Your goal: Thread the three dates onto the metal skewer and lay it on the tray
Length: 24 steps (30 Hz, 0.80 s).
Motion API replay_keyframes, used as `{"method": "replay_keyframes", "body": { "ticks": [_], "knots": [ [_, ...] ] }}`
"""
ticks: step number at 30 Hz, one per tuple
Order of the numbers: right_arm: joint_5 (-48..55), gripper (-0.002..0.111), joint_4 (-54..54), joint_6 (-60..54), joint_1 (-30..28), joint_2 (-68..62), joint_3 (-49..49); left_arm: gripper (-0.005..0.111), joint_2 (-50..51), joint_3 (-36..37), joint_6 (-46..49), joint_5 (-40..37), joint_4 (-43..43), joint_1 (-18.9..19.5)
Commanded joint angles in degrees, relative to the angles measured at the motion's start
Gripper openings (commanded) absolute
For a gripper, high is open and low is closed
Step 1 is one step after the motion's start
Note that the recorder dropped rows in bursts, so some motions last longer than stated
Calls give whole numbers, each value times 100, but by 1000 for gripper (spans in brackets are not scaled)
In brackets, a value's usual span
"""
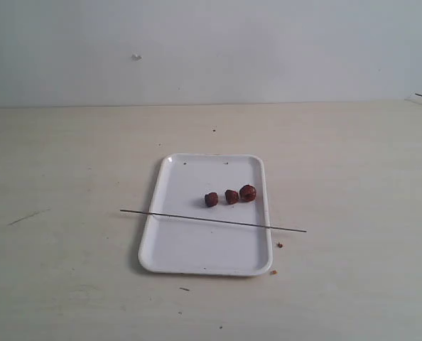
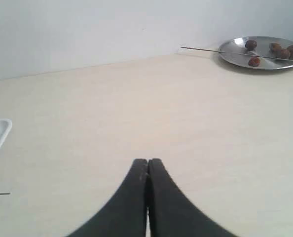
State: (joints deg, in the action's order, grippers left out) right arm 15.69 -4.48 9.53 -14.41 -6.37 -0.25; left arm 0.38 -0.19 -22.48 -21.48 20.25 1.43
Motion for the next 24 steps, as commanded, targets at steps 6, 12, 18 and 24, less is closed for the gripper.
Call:
{"method": "replay_keyframes", "body": {
  "ticks": [6, 12, 18, 24],
  "knots": [
    [-78, 0, -12, 13, -23, -19, 25, 0, -38, 19, 102, 822, 472, 3],
    [-78, 0, -12, 13, -23, -19, 25, 0, -38, 19, 102, 812, 472, 3],
    [-78, 0, -12, 13, -23, -19, 25, 0, -38, 19, 107, 997, 468, 3],
    [-78, 0, -12, 13, -23, -19, 25, 0, -38, 19, -683, 2329, -168, 3]
  ]
}}
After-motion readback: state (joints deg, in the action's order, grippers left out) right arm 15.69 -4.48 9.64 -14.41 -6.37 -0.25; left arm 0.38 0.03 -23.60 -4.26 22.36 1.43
